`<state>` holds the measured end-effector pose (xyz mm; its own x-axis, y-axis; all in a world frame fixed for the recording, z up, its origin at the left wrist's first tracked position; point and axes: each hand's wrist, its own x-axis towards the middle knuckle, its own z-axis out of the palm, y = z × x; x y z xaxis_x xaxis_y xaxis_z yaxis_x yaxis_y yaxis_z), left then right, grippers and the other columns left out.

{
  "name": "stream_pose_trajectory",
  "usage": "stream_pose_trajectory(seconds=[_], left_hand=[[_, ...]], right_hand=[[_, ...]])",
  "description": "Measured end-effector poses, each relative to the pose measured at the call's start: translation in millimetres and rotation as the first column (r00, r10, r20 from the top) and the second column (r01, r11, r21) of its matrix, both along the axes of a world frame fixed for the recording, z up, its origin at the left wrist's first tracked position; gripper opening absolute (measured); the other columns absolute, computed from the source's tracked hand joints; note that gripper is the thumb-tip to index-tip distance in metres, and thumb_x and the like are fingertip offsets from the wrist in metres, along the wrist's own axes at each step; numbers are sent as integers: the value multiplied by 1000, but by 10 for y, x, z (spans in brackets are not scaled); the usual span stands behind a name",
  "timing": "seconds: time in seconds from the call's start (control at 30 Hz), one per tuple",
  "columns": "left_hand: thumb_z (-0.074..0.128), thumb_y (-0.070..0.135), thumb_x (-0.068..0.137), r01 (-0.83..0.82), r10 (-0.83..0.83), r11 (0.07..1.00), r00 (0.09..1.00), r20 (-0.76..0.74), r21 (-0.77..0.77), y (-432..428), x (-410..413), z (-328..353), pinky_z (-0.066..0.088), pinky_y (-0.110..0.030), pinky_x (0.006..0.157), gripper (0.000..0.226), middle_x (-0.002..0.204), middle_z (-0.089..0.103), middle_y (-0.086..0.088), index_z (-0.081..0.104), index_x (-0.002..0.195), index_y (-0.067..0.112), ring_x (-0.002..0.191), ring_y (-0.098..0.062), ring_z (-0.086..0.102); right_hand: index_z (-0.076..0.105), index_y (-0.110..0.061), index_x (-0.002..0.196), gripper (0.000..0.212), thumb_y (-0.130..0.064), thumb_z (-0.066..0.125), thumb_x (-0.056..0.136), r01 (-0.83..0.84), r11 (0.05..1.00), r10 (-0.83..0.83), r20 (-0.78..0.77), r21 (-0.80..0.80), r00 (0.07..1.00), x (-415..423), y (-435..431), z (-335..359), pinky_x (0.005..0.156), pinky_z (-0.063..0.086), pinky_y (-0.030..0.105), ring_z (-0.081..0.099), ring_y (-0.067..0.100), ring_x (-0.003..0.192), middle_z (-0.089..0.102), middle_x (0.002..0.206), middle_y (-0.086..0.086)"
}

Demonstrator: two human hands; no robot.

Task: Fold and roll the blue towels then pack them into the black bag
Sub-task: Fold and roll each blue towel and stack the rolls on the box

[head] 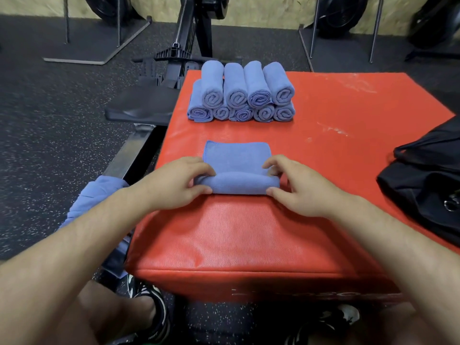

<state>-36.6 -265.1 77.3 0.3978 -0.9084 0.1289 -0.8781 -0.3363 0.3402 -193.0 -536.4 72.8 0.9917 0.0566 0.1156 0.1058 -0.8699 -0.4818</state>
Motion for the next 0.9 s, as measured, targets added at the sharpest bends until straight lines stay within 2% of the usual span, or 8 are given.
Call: stream_pose_trajectory(seconds=[0.07,0.17,0.3,0.43,0.53,0.6,0.73,0.9], left_hand=[[71,25,91,-40,42,999,989,-141,15,14,-8,53,44,-24,78,24,96,65,12,65,114,26,84,-6,56],[66,23,94,-82,81,997,974,-213,2,20,-10,54,43,-24,72,20,91,65,9,61,111,32,77,-3,55],[61,20,94,-22,23,995,1000,9,-96,-27,4,-13,41,-31,85,16,100,54,7,63,109,25,90,-12,48],[57,9,90,20,6,993,976,218,-119,-95,1,-29,48,-42,78,22,101,59,1,68,105,20,88,-25,53],[58,28,94,26,0,994,972,235,-104,-89,25,-44,50,-43,79,20,104,60,1,67,110,20,91,-24,57],[63,49,91,-14,19,1000,974,224,-26,-73,79,-92,50,-42,84,42,113,59,1,62,122,20,99,-23,57],[73,47,82,-59,55,998,987,150,25,-101,149,-179,49,-48,91,59,120,58,0,57,132,21,109,-25,56],[47,70,77,-51,74,990,982,-172,133,-125,193,-25,41,-44,103,68,116,60,12,62,130,29,111,-11,54]], right_hand=[[47,-30,116,35,-23,67,88,-2,998,8,-90,69,996,-18,-9,54,69,42,20,54,1,73,62,94,-8],[54,-25,109,19,-21,62,92,11,998,-2,-137,62,991,-13,14,46,76,46,37,54,13,77,61,89,-5],[62,-21,106,14,-22,58,93,3,999,1,71,-51,997,37,32,-3,98,39,32,47,18,105,53,110,-5],[60,-24,99,13,-14,59,92,-6,988,38,202,-157,979,76,95,49,88,46,39,49,17,99,55,103,-11],[58,-23,106,22,-34,63,87,1,964,46,171,-265,984,70,115,47,88,47,38,50,19,101,57,106,-9],[56,-23,117,42,-43,69,82,19,948,17,109,-318,994,82,79,14,91,46,37,50,21,108,58,116,-7],[55,-22,123,47,-30,71,79,40,976,-24,76,-213,997,134,47,-1,93,47,38,53,21,108,61,117,-4],[52,-33,104,34,-36,62,72,50,999,-50,-106,-3,993,124,3,119,79,51,40,60,19,86,65,94,-8]])
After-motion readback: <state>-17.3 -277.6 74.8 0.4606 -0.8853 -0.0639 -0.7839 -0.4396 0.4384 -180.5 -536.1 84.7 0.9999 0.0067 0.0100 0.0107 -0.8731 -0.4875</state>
